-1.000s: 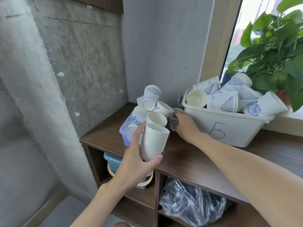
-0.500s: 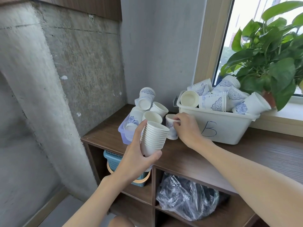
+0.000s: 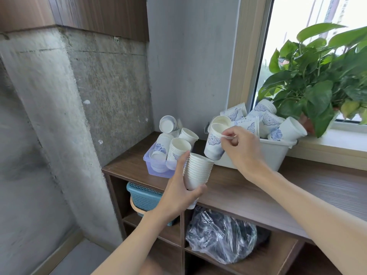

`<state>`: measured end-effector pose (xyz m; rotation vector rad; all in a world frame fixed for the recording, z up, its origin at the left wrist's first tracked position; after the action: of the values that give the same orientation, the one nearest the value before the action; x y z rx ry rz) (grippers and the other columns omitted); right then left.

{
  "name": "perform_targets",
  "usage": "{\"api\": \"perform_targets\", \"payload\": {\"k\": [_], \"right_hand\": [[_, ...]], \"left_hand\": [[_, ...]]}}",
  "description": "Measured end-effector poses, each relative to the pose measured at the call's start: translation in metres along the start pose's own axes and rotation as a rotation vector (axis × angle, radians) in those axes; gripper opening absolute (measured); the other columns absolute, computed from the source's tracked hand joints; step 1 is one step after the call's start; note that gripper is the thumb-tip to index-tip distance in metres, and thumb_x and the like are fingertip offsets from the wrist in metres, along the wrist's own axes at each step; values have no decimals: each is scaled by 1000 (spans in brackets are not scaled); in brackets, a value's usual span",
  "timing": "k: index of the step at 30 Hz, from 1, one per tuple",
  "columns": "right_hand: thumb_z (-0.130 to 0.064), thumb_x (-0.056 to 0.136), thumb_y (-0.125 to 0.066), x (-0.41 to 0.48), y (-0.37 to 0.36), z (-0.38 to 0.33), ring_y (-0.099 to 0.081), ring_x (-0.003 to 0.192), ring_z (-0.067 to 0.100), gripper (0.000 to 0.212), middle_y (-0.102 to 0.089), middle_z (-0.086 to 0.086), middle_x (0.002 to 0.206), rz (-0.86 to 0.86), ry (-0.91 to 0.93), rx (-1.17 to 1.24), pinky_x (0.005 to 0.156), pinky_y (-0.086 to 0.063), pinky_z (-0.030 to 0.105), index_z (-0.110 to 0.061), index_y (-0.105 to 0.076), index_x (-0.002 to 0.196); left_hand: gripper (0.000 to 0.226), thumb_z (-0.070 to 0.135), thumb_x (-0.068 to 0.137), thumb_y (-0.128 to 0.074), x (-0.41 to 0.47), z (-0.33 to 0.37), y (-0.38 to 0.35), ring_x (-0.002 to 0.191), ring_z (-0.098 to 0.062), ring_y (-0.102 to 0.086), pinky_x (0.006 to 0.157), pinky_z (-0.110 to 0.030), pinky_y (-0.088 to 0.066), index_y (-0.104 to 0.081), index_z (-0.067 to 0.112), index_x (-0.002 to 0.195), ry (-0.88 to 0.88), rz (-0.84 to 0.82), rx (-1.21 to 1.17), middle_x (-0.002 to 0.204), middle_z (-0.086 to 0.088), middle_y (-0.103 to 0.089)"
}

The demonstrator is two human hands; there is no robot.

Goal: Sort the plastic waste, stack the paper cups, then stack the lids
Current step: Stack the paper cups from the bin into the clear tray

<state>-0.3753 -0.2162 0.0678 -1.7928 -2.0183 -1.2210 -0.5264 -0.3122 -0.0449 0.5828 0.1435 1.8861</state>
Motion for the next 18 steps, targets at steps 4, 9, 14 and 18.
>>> {"api": "perform_targets", "payload": {"k": [4,9,14,18], "right_hand": [[-3,86,-65,2,7,-15,-53,50,-7,8,-53,-17,58,-4,16,134,55,-37,6,-11,-68,87],[-6,86,-66,-3,-5,-21,-50,46,0,18,-58,-16,51,-123,8,219,53,-36,10,-23,-64,80],[-15,90,-64,-10,-16,-27,-46,52,3,15,-61,-17,63,-307,16,221,56,-43,22,-21,-69,78],[-24,96,-57,-9,-12,-26,-37,55,4,15,-53,-27,56,-275,-4,197,55,-32,13,-19,-70,93]], "left_hand": [[96,26,79,-78,3,3,0,120,-11,-60,104,-43,-50,-18,59,145,1,4,-27,144,9,-52],[97,18,81,-78,8,9,3,118,-4,-59,99,-31,-53,-16,55,147,-22,8,-36,143,12,-52],[98,18,79,-79,11,23,11,114,-13,-62,95,-42,-56,-17,61,143,-55,48,-54,136,10,-56],[101,22,77,-80,11,30,15,120,-21,-59,97,-51,-54,-17,61,145,-79,67,-53,141,2,-53]]}}
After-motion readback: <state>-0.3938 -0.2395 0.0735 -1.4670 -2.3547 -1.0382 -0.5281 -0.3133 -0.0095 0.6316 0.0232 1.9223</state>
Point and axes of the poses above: each hand's wrist, its own x-axis towards the middle knuckle, its own y-axis out of the back of the hand, z = x × y, the point moved 7 cm from there along x, towards the middle knuckle
